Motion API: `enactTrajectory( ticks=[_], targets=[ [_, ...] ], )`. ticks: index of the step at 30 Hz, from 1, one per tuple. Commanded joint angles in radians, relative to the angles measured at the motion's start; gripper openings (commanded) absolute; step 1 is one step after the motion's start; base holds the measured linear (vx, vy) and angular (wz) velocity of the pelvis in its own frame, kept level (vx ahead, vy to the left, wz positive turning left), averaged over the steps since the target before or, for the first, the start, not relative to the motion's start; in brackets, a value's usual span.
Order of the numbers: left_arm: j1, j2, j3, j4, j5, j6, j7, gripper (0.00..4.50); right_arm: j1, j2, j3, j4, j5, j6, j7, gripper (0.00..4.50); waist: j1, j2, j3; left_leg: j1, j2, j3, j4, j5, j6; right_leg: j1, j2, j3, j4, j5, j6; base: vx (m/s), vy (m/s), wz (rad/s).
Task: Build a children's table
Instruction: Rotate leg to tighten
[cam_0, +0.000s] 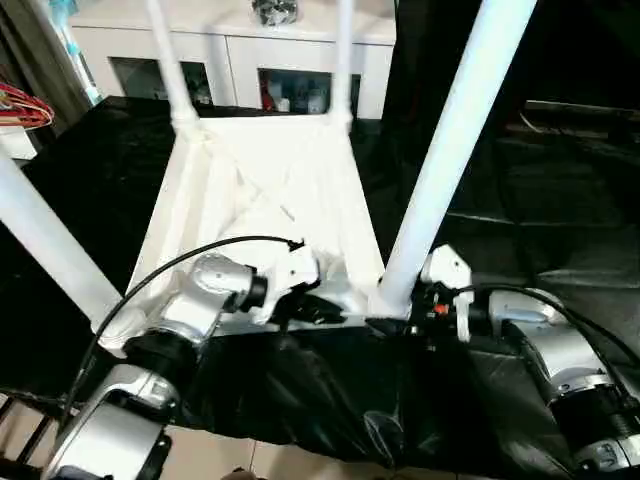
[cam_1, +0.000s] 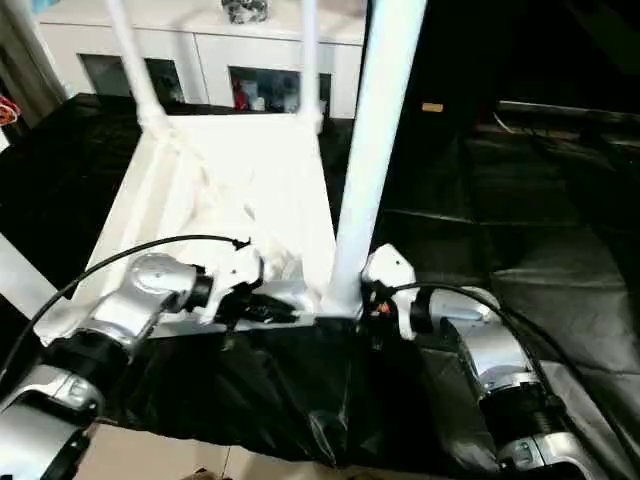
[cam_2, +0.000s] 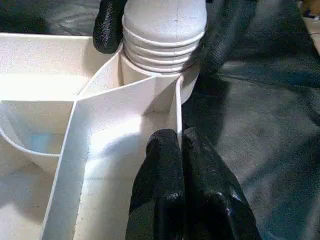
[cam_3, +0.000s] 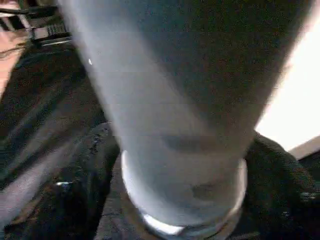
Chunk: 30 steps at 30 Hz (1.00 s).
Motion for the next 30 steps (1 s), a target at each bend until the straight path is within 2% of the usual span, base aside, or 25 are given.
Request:
enactTrajectory(
  ticks=[1, 4, 7, 13, 15, 16, 17, 18, 19, 20, 24, 27, 28, 30],
  targets=[
    [0.005, -0.006, -0.013, -0.029, -0.031, 0.006, -0.035, 0.00, 0.003, -0.004, 0.018, -0.030, 0.003, 0.015, 0.018, 3.39, 0.001, -0.011, -0.066, 0.004, 0.027, -0.007, -0.065, -0.193, 0.061, 0.051, -0.047, 0.039, -0.065, -0.209, -0.239, 0.000, 0.000, 0.00],
    [0.001, -0.006, -0.008, -0.015, -0.026, 0.003, -0.034, 0.00, 0.006, -0.006, 0.030, -0.035, 0.006, 0.020, 0.031, 3.23, 0.009, -0.011, -0.066, 0.005, 0.027, -0.007, -0.065, -0.184, 0.060, 0.052, -0.048, 0.039, -0.063, -0.191, -0.244, 0.000, 0.000, 0.00],
    [-0.003, -0.009, -0.004, -0.007, -0.031, 0.009, -0.029, 0.00, 0.009, 0.000, 0.036, -0.032, 0.011, 0.029, 0.040, 2.91, 0.009, -0.009, -0.065, 0.005, 0.026, -0.008, -0.066, -0.190, 0.056, 0.052, -0.048, 0.039, -0.064, -0.199, -0.242, 0.000, 0.000, 0.00],
    [-0.023, -0.050, 0.021, 0.019, -0.014, 0.039, 0.069, 0.00, 0.025, 0.035, 0.027, -0.024, 0.008, 0.029, -0.013, 2.75, 0.007, -0.011, -0.064, 0.005, 0.025, -0.007, -0.066, -0.200, 0.050, 0.051, -0.048, 0.039, -0.067, -0.220, -0.234, 0.000, 0.000, 0.00],
    [-0.044, -0.082, 0.038, 0.043, -0.001, 0.053, 0.154, 0.00, 0.010, 0.075, 0.006, 0.018, -0.023, -0.002, -0.120, 2.74, 0.005, -0.013, -0.062, 0.006, 0.023, -0.008, -0.068, -0.215, 0.040, 0.050, -0.048, 0.039, -0.073, -0.269, -0.218, 0.000, 0.000, 0.00],
    [-0.059, -0.101, 0.046, 0.060, 0.010, 0.061, 0.212, 0.00, -0.005, 0.104, -0.011, 0.053, -0.043, -0.014, -0.201, 2.74, 0.000, -0.012, -0.060, 0.008, 0.021, -0.008, -0.068, -0.233, 0.026, 0.044, -0.049, 0.040, -0.079, -0.308, -0.208, 0.000, 0.000, 0.00],
    [-0.075, -0.124, 0.050, 0.077, 0.026, 0.064, 0.276, 0.00, -0.027, 0.141, -0.035, 0.101, -0.064, -0.028, -0.309, 2.74, -0.004, -0.016, -0.060, 0.007, 0.016, -0.013, -0.070, -0.248, 0.011, 0.050, -0.051, 0.036, -0.082, -0.368, -0.187, 0.000, 0.000, 0.00],
    [-0.084, -0.138, 0.051, 0.087, 0.036, 0.064, 0.315, 0.00, -0.042, 0.164, -0.050, 0.131, -0.077, -0.036, -0.377, 2.74, -0.009, -0.017, -0.059, 0.005, 0.015, -0.013, -0.071, -0.247, 0.005, 0.049, -0.050, 0.036, -0.084, -0.385, -0.178, 0.000, 0.000, 0.00],
    [-0.092, -0.154, 0.048, 0.095, 0.050, 0.064, 0.354, 0.00, -0.058, 0.192, -0.069, 0.161, -0.076, -0.034, -0.439, 2.73, -0.013, -0.012, -0.058, 0.011, 0.014, -0.014, -0.071, -0.259, -0.003, 0.043, -0.050, 0.035, -0.091, -0.423, -0.165, 0.000, 0.000, 0.00],
    [-0.104, -0.184, 0.049, 0.104, 0.067, 0.074, 0.427, 0.00, -0.080, 0.235, -0.093, 0.199, -0.078, -0.028, -0.533, 2.73, -0.019, -0.012, -0.059, 0.011, 0.014, -0.016, -0.071, -0.269, -0.002, 0.044, -0.050, 0.034, -0.094, -0.441, -0.157, 0.000, 0.000, 0.00],
    [-0.117, -0.230, 0.052, 0.113, 0.080, 0.088, 0.515, 0.00, -0.107, 0.305, -0.117, 0.232, -0.078, -0.017, -0.652, 2.72, -0.025, -0.009, -0.061, 0.007, 0.014, -0.017, -0.073, -0.261, 0.008, 0.045, -0.047, 0.034, -0.094, -0.407, -0.156, 0.000, 0.000, 0.00],
    [-0.116, -0.246, 0.038, 0.110, 0.092, 0.071, 0.521, 0.00, -0.115, 0.341, -0.112, 0.239, -0.088, -0.023, -0.679, 2.72, -0.025, -0.007, -0.064, 0.003, 0.015, -0.015, -0.071, -0.235, 0.019, 0.048, -0.045, 0.036, -0.086, -0.318, -0.176, 0.000, 0.000, 0.00],
    [-0.110, -0.247, 0.029, 0.105, 0.091, 0.061, 0.490, 0.00, -0.111, 0.349, -0.099, 0.224, -0.092, -0.050, -0.642, 3.28, -0.024, -0.004, -0.066, 0.003, 0.014, -0.014, -0.071, -0.225, 0.023, 0.050, -0.044, 0.036, -0.081, -0.284, -0.187, 0.000, 0.000, 0.00],
    [-0.104, -0.239, 0.025, 0.101, 0.086, 0.052, 0.460, 0.00, -0.108, 0.342, -0.098, 0.215, -0.083, -0.060, -0.609, 3.45, -0.026, -0.004, -0.066, 0.002, 0.014, -0.013, -0.069, -0.223, 0.030, 0.051, -0.044, 0.036, -0.079, -0.259, -0.198, 0.000, 0.000, 0.00]
  ],
)
